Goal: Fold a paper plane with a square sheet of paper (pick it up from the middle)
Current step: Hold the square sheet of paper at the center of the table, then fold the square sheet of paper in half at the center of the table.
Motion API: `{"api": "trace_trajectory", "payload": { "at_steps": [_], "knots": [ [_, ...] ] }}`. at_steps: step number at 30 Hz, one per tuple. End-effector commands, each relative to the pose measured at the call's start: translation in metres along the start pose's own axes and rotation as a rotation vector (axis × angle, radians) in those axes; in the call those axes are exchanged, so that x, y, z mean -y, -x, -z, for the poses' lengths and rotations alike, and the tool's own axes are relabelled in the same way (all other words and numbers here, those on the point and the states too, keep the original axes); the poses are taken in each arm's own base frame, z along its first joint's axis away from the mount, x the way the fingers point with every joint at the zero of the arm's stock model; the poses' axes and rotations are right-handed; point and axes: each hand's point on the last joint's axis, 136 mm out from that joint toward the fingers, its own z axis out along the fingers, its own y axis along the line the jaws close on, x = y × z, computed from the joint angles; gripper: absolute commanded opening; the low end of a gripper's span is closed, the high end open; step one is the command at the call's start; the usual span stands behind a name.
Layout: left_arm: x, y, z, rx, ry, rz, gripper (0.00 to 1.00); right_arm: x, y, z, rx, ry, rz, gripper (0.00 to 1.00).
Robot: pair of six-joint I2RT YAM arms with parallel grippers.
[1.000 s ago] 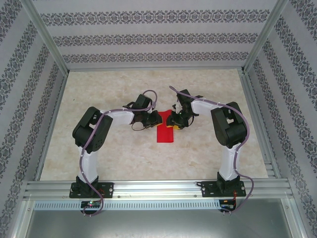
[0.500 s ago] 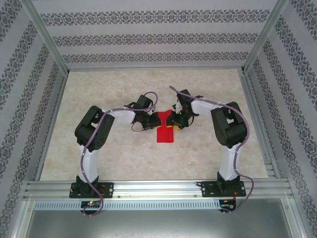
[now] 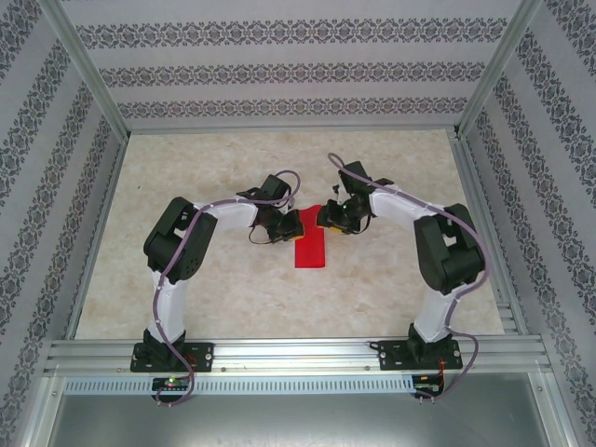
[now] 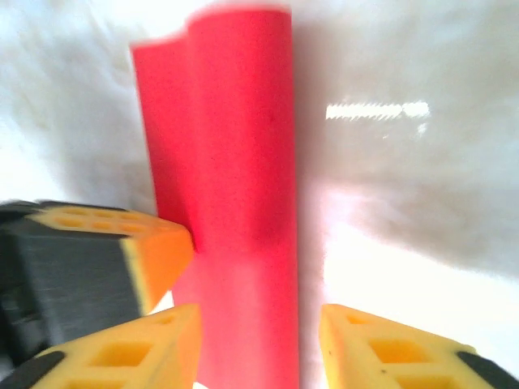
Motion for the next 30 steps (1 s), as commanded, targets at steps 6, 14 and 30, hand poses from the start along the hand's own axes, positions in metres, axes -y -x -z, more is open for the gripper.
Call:
{"api": "trace_trajectory", "payload": {
  "at_steps": [6,14,30],
  "knots": [
    [-0.096,-0.045,-0.023,-0.122,0.323,0.11,0.02,-0.029,0.007,0.006,0.066,0.09,0.026,0.2],
    [-0.101,-0.047,-0.026,-0.121,0.325,0.113,0.01,-0.029,0.009,-0.034,0.028,0.12,-0.064,0.0],
    [-0.125,-0.053,-0.023,-0.12,0.436,0.161,0.0,0.01,-0.011,-0.055,-0.079,0.028,-0.021,0.0]
  ]
}}
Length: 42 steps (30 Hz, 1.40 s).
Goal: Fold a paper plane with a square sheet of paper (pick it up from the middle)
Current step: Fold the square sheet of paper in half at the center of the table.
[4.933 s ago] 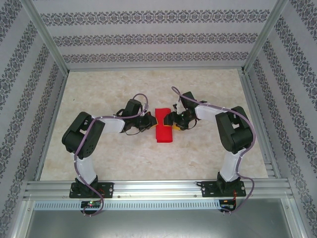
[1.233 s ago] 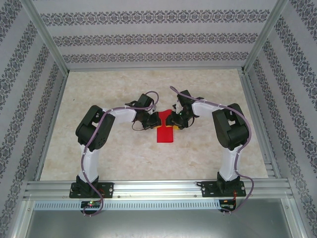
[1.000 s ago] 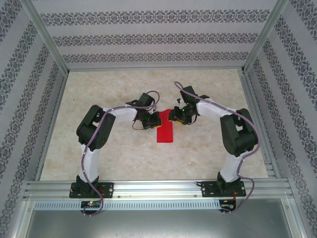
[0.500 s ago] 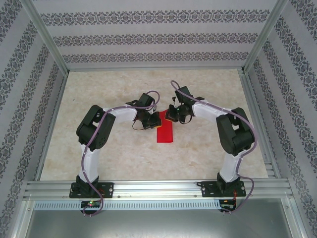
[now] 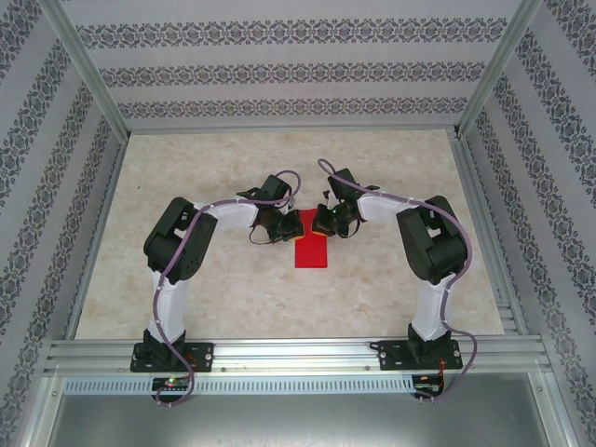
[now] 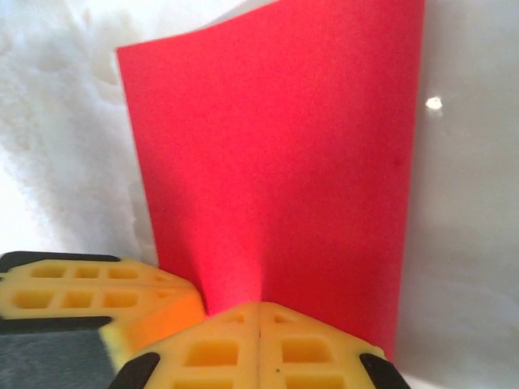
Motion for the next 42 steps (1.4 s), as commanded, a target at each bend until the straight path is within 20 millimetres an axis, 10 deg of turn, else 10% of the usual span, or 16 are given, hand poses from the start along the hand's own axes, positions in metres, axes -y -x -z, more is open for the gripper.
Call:
{"api": "trace_trajectory", "payload": {
  "at_steps": [1,16,24,30,42],
  "knots": [
    [-0.124,-0.055,-0.024,-0.133,0.432,0.167,0.0,0.019,-0.006,-0.004,-0.034,-0.034,0.013,0.0],
    [-0.144,-0.068,-0.024,-0.146,0.487,0.205,0.0,0.07,0.008,0.018,0.024,-0.081,-0.022,0.0],
    [-0.142,-0.066,-0.022,-0.145,0.487,0.2,0.0,0.0,0.033,0.043,0.171,0.083,0.035,0.0],
    [-0.139,-0.065,-0.021,-0.145,0.48,0.198,0.0,-0.025,0.03,0.01,0.102,0.122,0.065,0.0],
    [-0.14,-0.067,-0.022,-0.156,0.48,0.191,0.0,0.033,0.051,0.0,0.131,0.044,-0.029,0.0]
  ]
}}
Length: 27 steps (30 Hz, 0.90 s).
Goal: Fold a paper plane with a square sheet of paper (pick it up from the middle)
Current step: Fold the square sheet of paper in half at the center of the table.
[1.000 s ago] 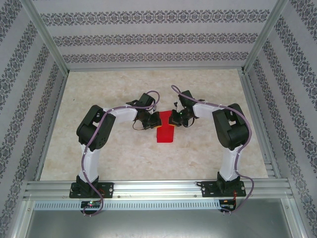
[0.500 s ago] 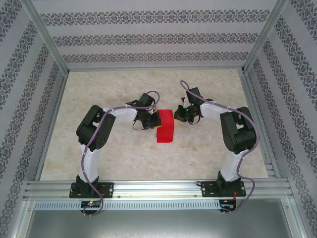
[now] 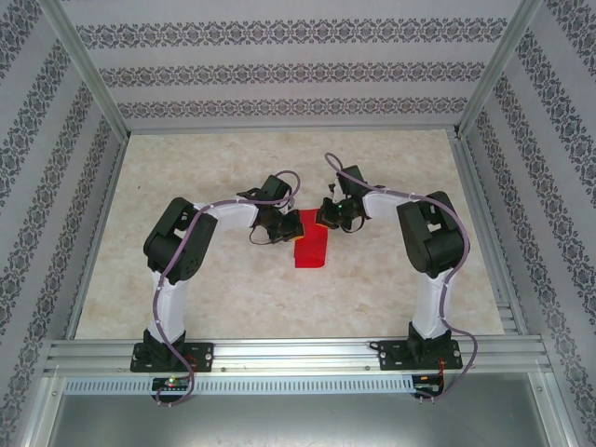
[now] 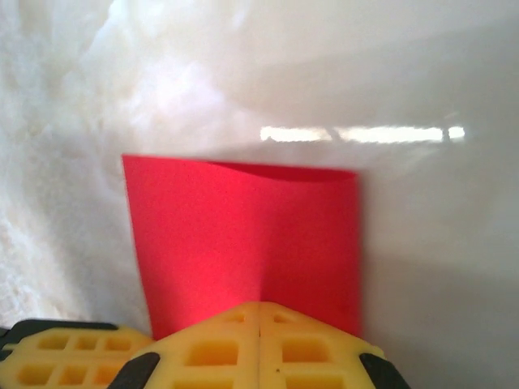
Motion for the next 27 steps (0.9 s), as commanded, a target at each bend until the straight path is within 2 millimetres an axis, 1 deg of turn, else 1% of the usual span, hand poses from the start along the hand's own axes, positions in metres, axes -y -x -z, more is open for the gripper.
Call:
{"api": "trace_trajectory", "payload": {
  "at_steps": [1,5,7,8,10,13,15,16,18,19,22,24,27],
  "knots": [
    [-0.139,-0.063,-0.022,-0.15,0.475,0.166,0.0,0.024,0.017,0.003,0.056,-0.031,-0.032,0.0],
    [-0.142,-0.065,-0.022,-0.155,0.48,0.172,0.0,0.045,0.032,0.013,0.109,-0.074,-0.068,0.0],
    [-0.141,-0.065,-0.022,-0.154,0.475,0.172,0.0,0.049,0.041,0.017,0.13,-0.085,-0.083,0.0],
    [-0.14,-0.065,-0.022,-0.153,0.472,0.17,0.0,0.047,0.045,0.02,0.144,-0.083,-0.085,0.0],
    [-0.138,-0.063,-0.022,-0.151,0.469,0.167,0.0,0.035,0.052,0.028,0.173,-0.062,-0.068,0.0],
    [-0.136,-0.062,-0.021,-0.148,0.466,0.164,0.0,0.01,0.056,0.048,0.224,-0.02,-0.027,0.0],
    [-0.135,-0.062,-0.021,-0.148,0.465,0.165,0.0,-0.004,0.052,0.054,0.239,0.014,-0.008,0.0],
    [-0.135,-0.061,-0.021,-0.146,0.463,0.164,0.0,-0.011,0.047,0.055,0.234,0.037,-0.001,0.0],
    [-0.135,-0.061,-0.021,-0.146,0.464,0.167,0.0,-0.021,0.036,0.047,0.196,0.061,0.013,0.0],
    [-0.135,-0.062,-0.022,-0.147,0.462,0.168,0.0,-0.026,0.031,0.04,0.173,0.069,0.021,0.0],
    [-0.136,-0.063,-0.022,-0.151,0.461,0.17,0.0,-0.033,0.022,0.021,0.12,0.07,0.039,0.0],
    [-0.136,-0.063,-0.022,-0.151,0.46,0.17,0.0,-0.033,0.022,0.012,0.104,0.064,0.04,0.0],
    [-0.136,-0.064,-0.022,-0.153,0.457,0.173,0.0,-0.026,0.025,0.004,0.092,0.045,0.03,0.0]
  ]
}}
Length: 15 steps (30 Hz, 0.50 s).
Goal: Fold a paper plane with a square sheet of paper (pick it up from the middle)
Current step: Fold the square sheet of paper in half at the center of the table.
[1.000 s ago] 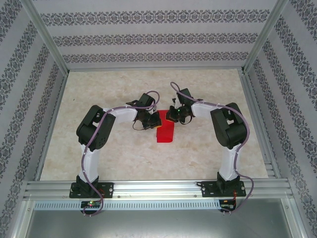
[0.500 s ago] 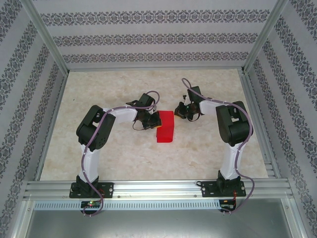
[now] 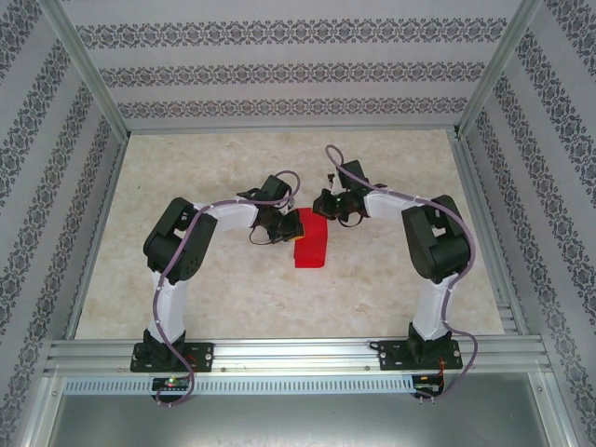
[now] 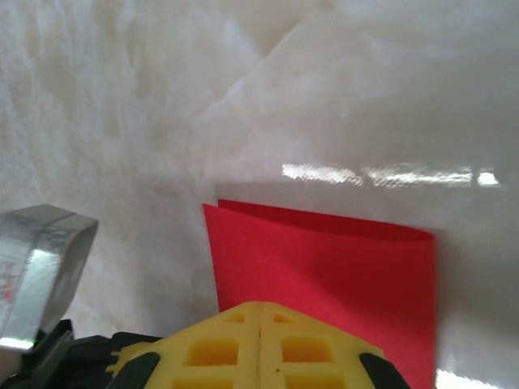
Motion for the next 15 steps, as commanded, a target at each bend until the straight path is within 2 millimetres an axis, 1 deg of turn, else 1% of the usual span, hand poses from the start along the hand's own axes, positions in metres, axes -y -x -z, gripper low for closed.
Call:
{"api": "trace_trajectory", "payload": {
  "at_steps": [1,6,8,12,14,15],
  "knots": [
    [-0.136,-0.064,-0.022,-0.156,0.461,0.174,0.0,0.01,0.009,-0.007,-0.002,-0.022,-0.026,0.0],
    [-0.139,-0.067,-0.023,-0.163,0.464,0.179,0.0,0.043,0.016,-0.01,-0.004,-0.105,-0.074,0.0],
    [-0.14,-0.067,-0.024,-0.163,0.464,0.183,0.0,0.055,0.023,-0.007,0.019,-0.128,-0.089,0.0],
    [-0.14,-0.07,-0.025,-0.164,0.451,0.195,0.0,0.078,0.047,0.006,0.089,-0.184,-0.087,0.0],
    [-0.139,-0.069,-0.026,-0.162,0.448,0.195,0.0,0.082,0.057,0.013,0.106,-0.187,-0.09,0.0],
    [-0.138,-0.069,-0.025,-0.162,0.445,0.193,0.0,0.078,0.061,0.018,0.115,-0.177,-0.084,0.0]
  ]
}}
